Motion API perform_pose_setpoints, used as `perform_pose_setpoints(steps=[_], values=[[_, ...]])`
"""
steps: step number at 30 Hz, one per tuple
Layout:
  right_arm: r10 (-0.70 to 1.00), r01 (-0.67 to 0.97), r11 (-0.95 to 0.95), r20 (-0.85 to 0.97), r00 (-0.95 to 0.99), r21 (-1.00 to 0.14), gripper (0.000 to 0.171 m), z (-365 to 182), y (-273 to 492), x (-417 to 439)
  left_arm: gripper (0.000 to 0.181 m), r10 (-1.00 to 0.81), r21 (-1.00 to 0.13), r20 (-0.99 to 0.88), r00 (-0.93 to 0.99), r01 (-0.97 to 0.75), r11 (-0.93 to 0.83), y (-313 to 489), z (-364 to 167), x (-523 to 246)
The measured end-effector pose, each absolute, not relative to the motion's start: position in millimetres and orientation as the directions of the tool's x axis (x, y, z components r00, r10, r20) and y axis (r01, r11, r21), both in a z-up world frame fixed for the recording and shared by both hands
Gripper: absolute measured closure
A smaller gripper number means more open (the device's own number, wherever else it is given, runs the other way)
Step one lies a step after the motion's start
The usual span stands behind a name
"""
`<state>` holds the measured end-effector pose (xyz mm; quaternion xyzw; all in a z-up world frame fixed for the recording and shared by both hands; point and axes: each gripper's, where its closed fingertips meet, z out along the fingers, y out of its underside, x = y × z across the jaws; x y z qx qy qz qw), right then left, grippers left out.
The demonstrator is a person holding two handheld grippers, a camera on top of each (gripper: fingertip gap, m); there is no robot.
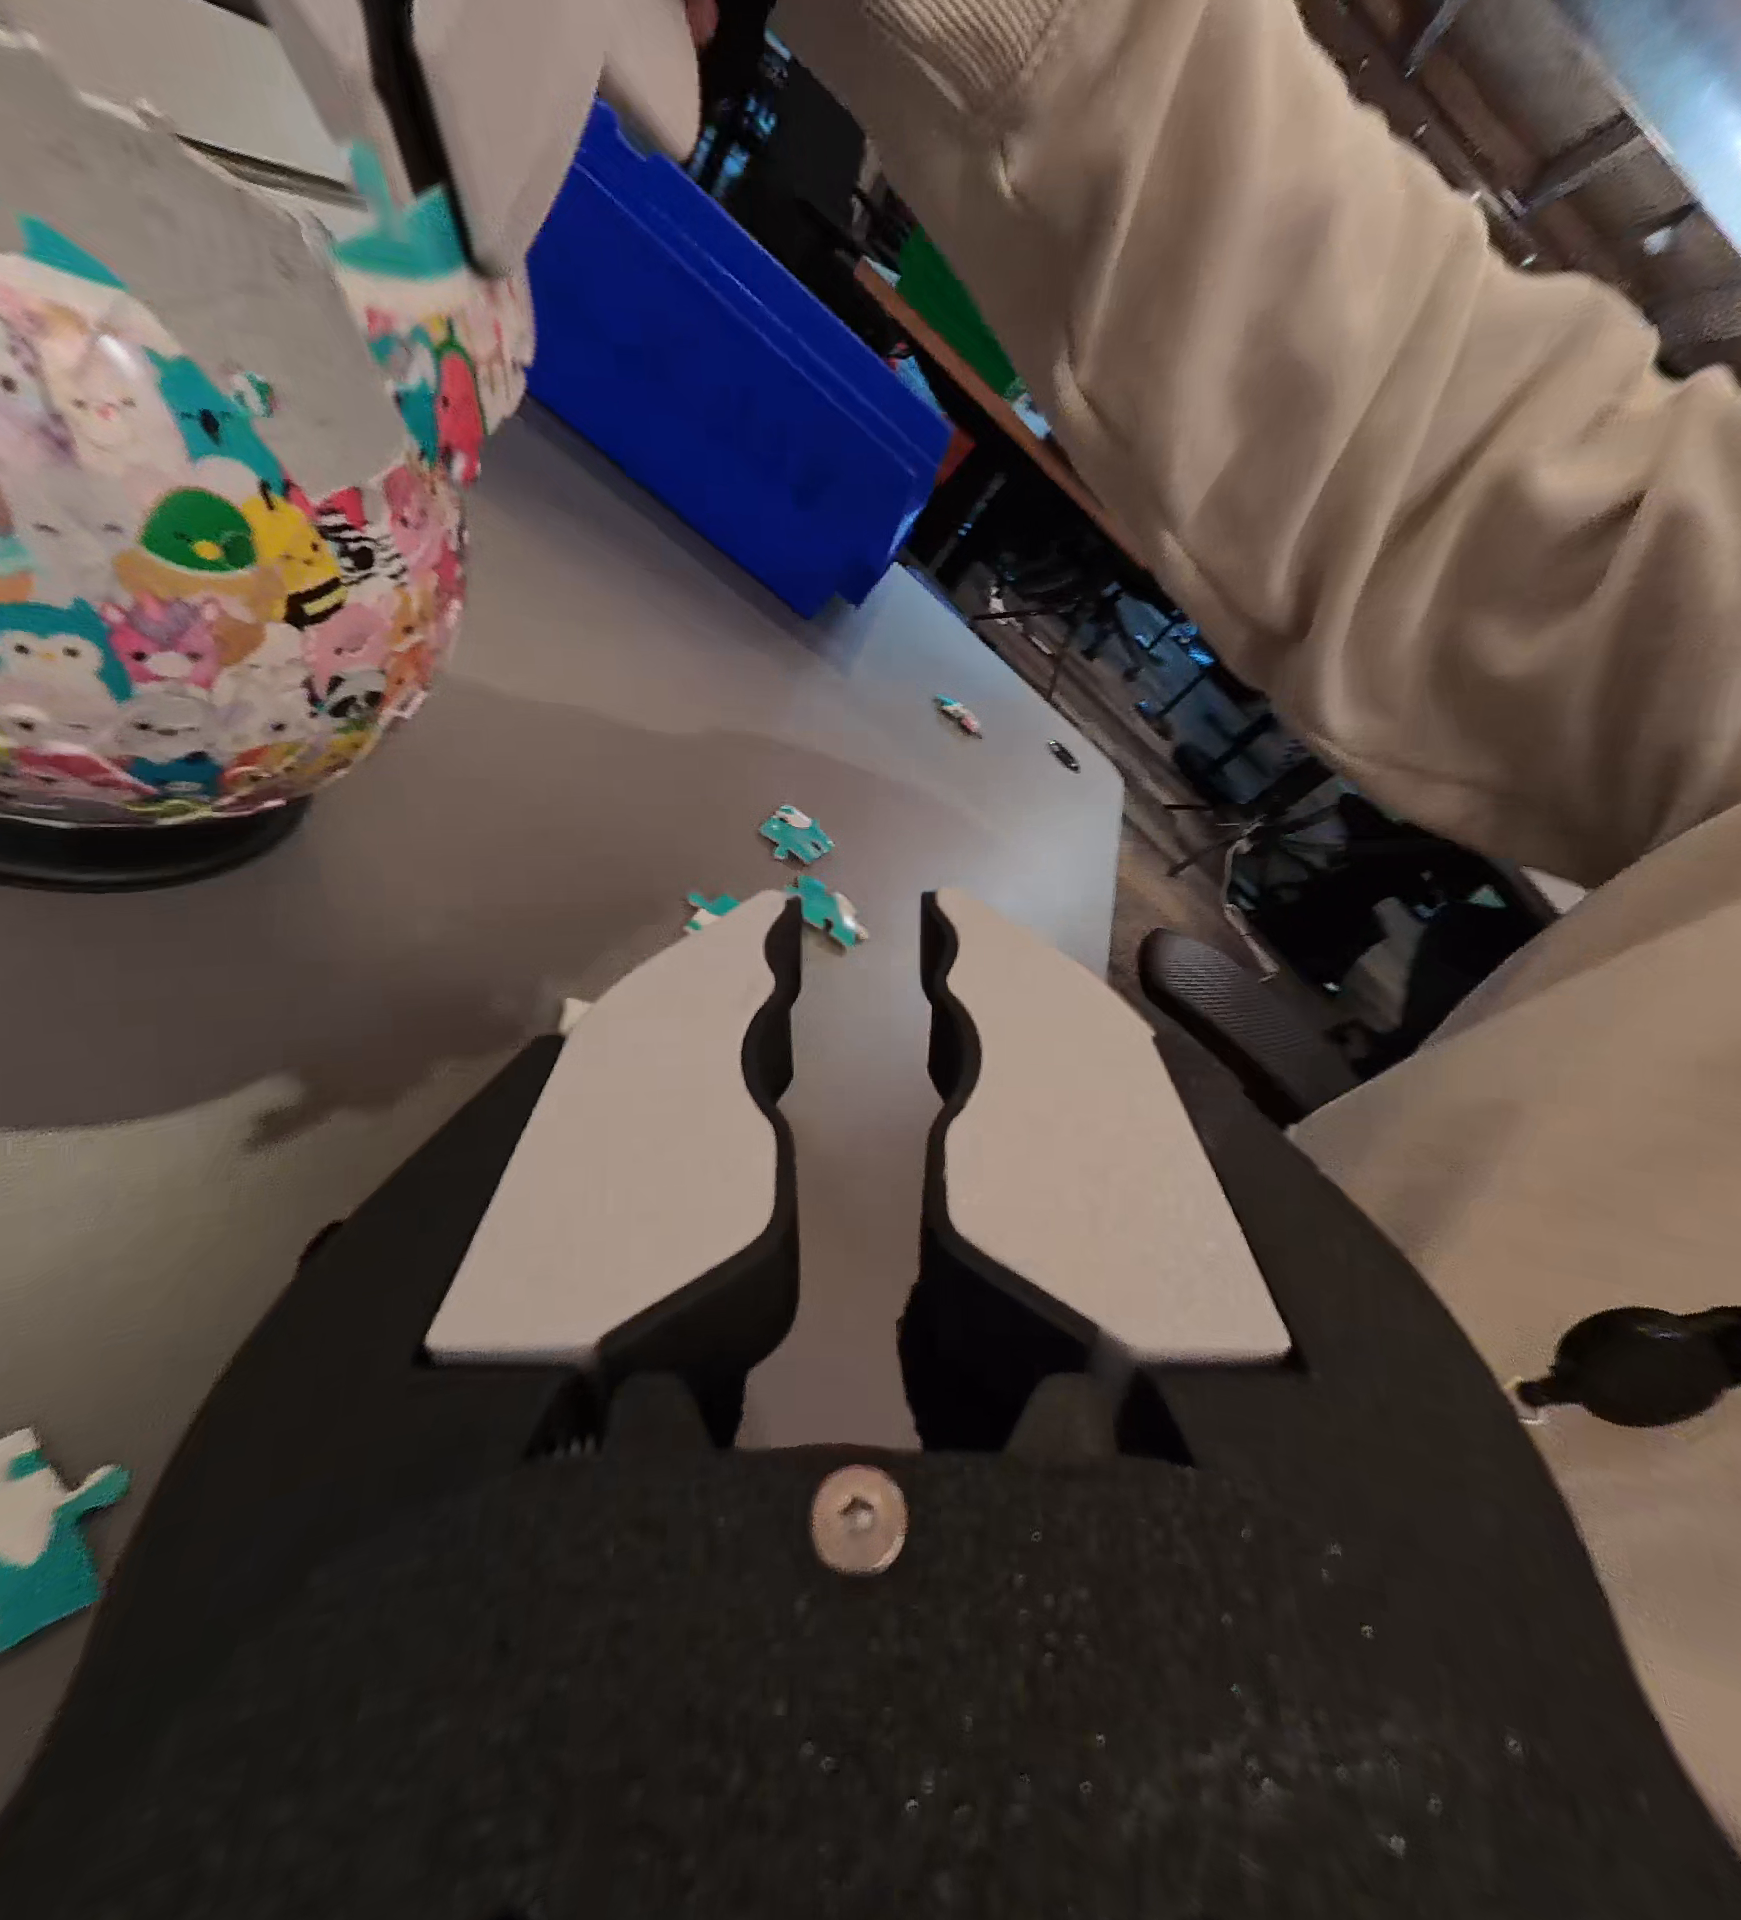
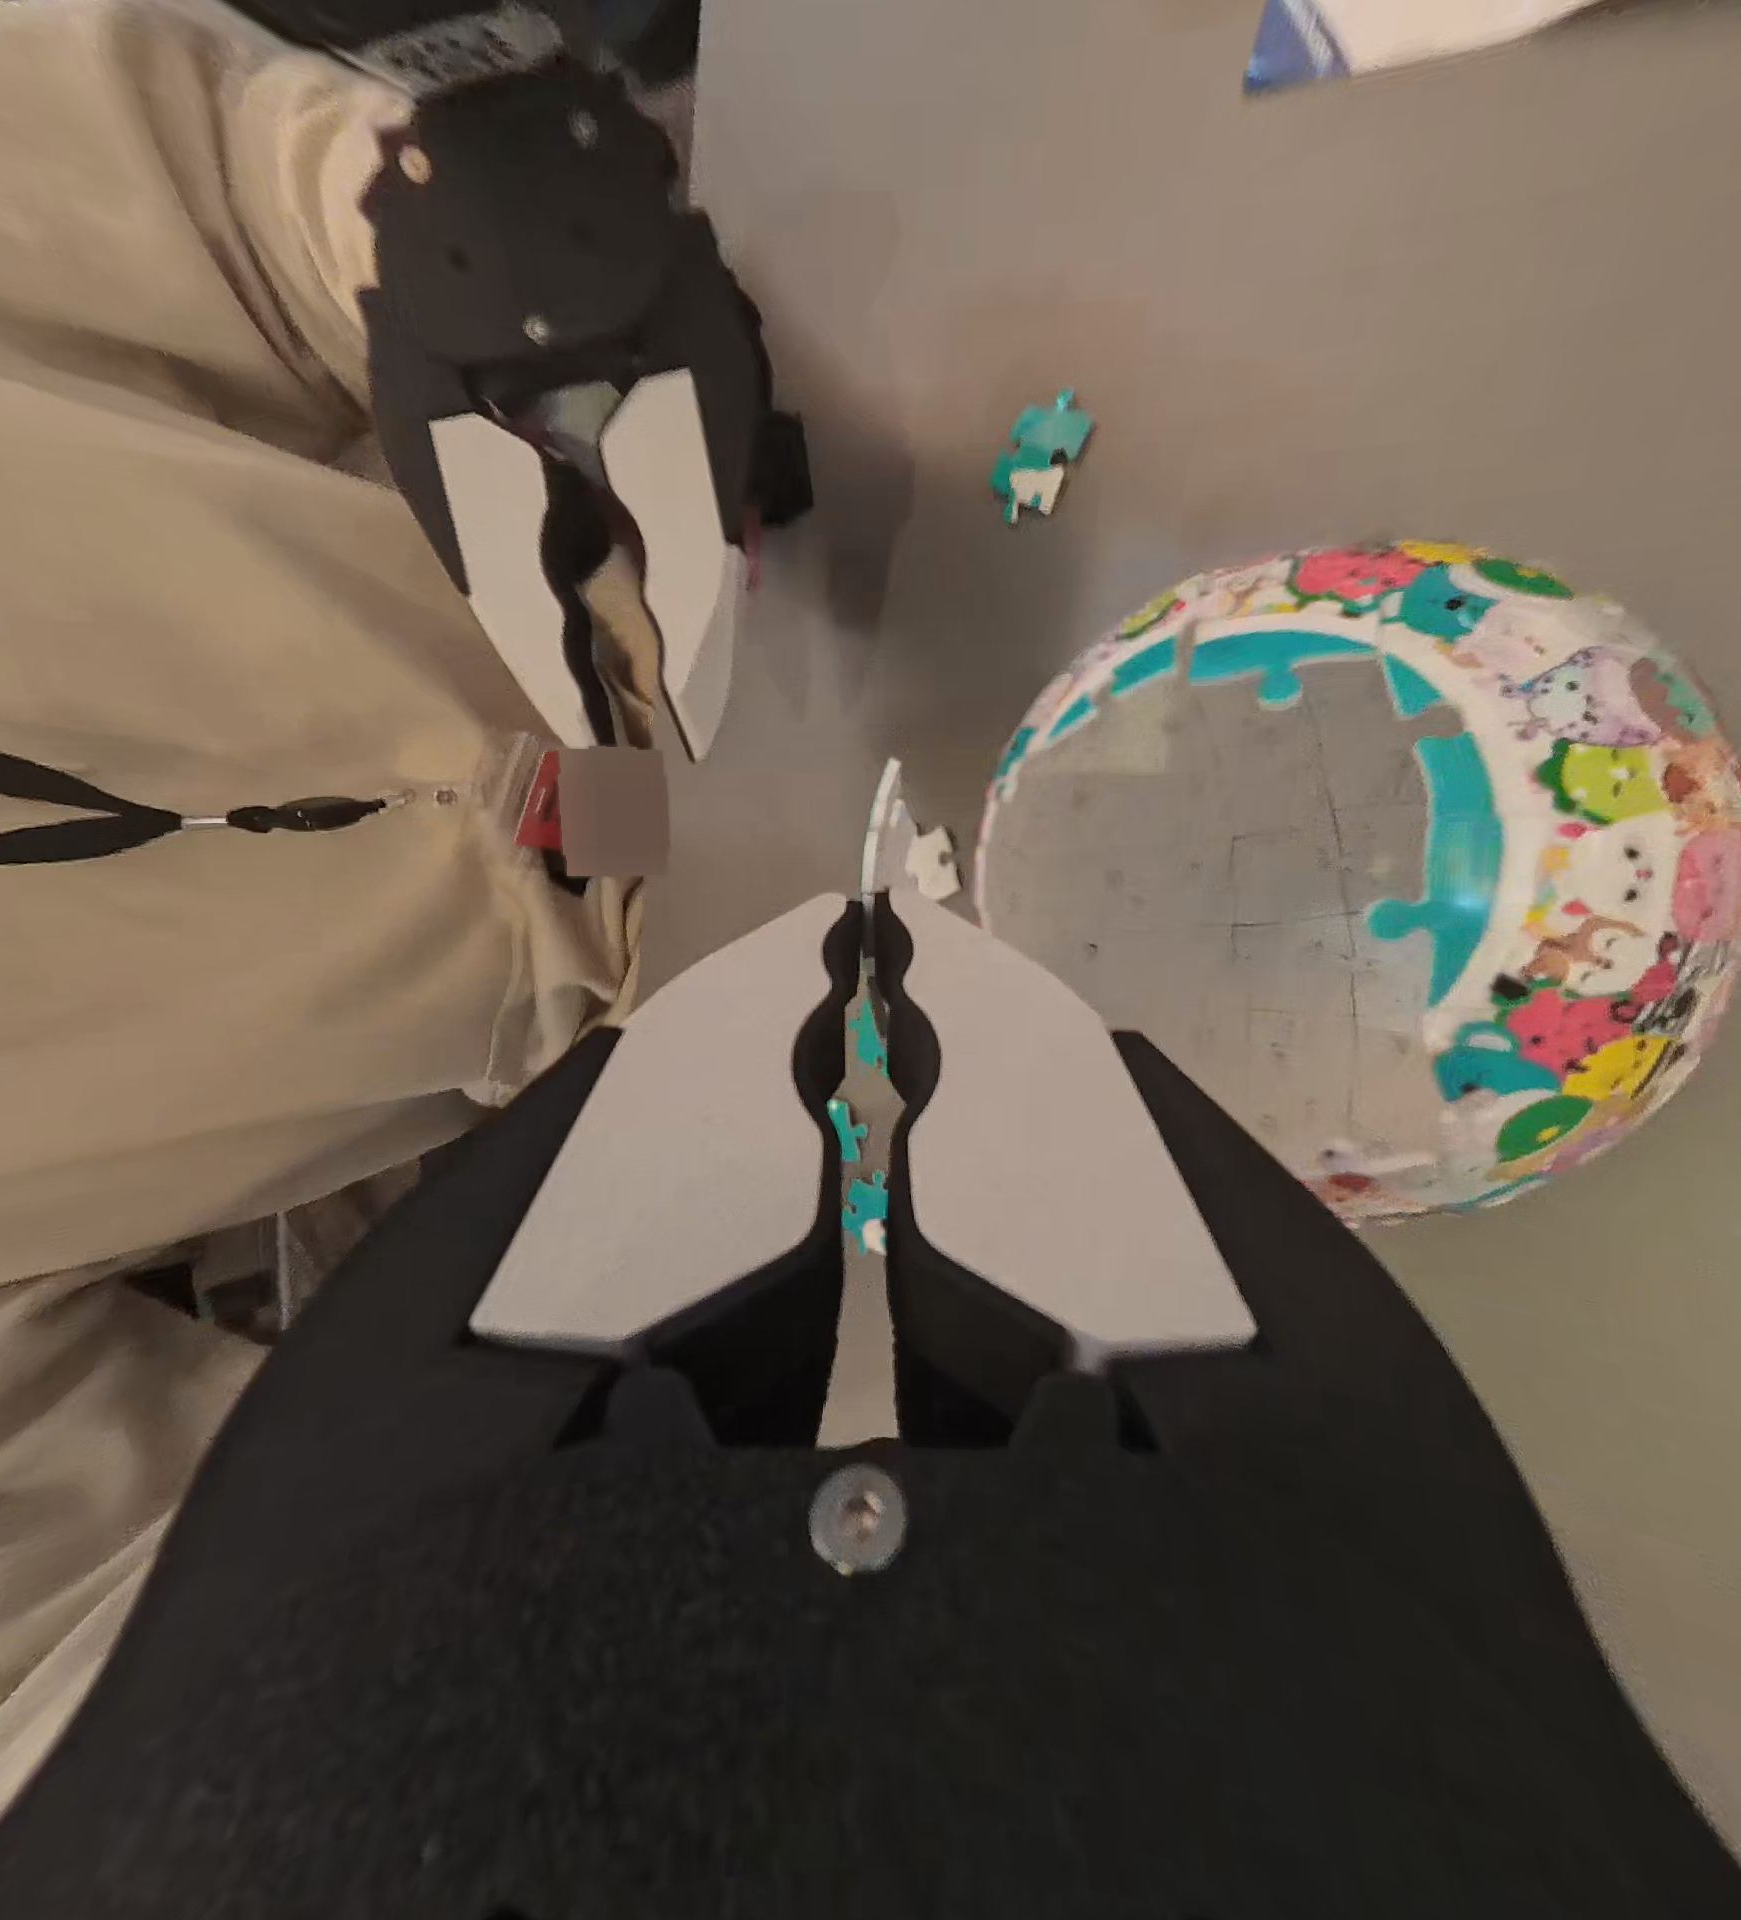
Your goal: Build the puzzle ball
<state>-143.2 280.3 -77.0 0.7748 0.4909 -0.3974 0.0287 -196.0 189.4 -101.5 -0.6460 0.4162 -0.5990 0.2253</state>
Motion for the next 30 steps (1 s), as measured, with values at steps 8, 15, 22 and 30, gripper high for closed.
perform_pose_setpoints(steps=[8, 15, 22, 30], values=[[0.708, 0.764, -0.538, -0.683, 0.179, -0.357, 0.169, -81.4, 288.6, -146.4, 0.164, -0.861, -0.839, 0.507, -0.032, -0.249, -0.484, 197.7, -101.4, -196.6], [0.694, 0.741, -0.561, -0.698, 0.18, -0.368, 0.169, -87.0, 291.0, -143.8, 0.165, -0.916, -0.88, 0.397, 0.063, -0.258, -0.399, 222.9, -103.3, -182.7], [0.704, 0.729, -0.563, -0.688, 0.176, -0.39, 0.169, -89.8, 293.7, -145.6, 0.181, -0.954, -0.943, 0.166, 0.248, -0.244, -0.228, 262.0, -97.1, -177.5], [0.716, 0.71, -0.57, -0.673, 0.183, -0.413, 0.169, -91.5, 295.9, -143.7, 0.181, -0.954, -0.944, 0.026, 0.299, -0.306, -0.122, 277.6, -97.8, -163.8]])
